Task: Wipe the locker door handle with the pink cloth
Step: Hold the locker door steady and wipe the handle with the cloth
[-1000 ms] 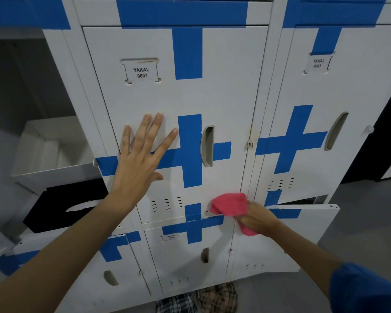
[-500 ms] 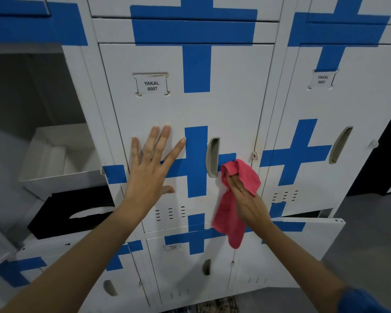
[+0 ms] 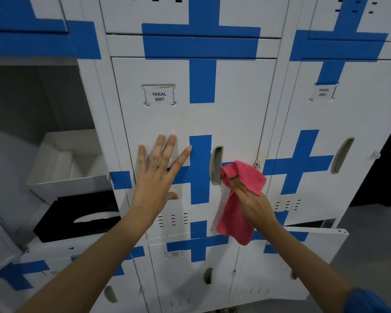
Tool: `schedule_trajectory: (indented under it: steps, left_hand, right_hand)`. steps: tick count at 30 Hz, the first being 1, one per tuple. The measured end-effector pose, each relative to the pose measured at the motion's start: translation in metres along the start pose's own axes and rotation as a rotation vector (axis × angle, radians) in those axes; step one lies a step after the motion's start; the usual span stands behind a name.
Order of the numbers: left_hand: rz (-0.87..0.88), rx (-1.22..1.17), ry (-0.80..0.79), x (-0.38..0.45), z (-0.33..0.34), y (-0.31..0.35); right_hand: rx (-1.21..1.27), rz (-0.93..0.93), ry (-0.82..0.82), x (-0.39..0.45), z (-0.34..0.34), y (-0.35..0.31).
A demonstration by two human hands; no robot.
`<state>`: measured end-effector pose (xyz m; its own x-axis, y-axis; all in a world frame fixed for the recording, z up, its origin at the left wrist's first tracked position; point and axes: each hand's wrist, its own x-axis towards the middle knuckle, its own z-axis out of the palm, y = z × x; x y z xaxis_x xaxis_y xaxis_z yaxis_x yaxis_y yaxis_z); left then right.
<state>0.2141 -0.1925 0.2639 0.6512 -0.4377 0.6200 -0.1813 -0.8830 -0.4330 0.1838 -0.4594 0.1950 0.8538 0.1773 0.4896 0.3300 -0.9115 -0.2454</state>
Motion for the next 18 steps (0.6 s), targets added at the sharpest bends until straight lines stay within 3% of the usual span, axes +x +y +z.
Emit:
schedule_trajectory:
  steps: [3,6,10,18]
  left_hand:
    - [0.0,0.006,0.005,0.001,0.001,0.0]
    - [0.0,0.002,0.006,0.001,0.002,0.0]
    - [-0.005,0.006,0.013,0.001,0.003,0.001]
    - [0.002,-0.005,0.028,0.001,0.004,0.001]
  right_hand:
    - [0.026,0.005,0.044,0.012,-0.007,-0.009]
    - [0.134,0.039,0.208,0.031,-0.019,-0.026]
    - [0.077,-0.13,0.37,0.053,-0.032,-0.039]
    - [-0.104,-0.224,0.291,0.05,-0.008,-0.04]
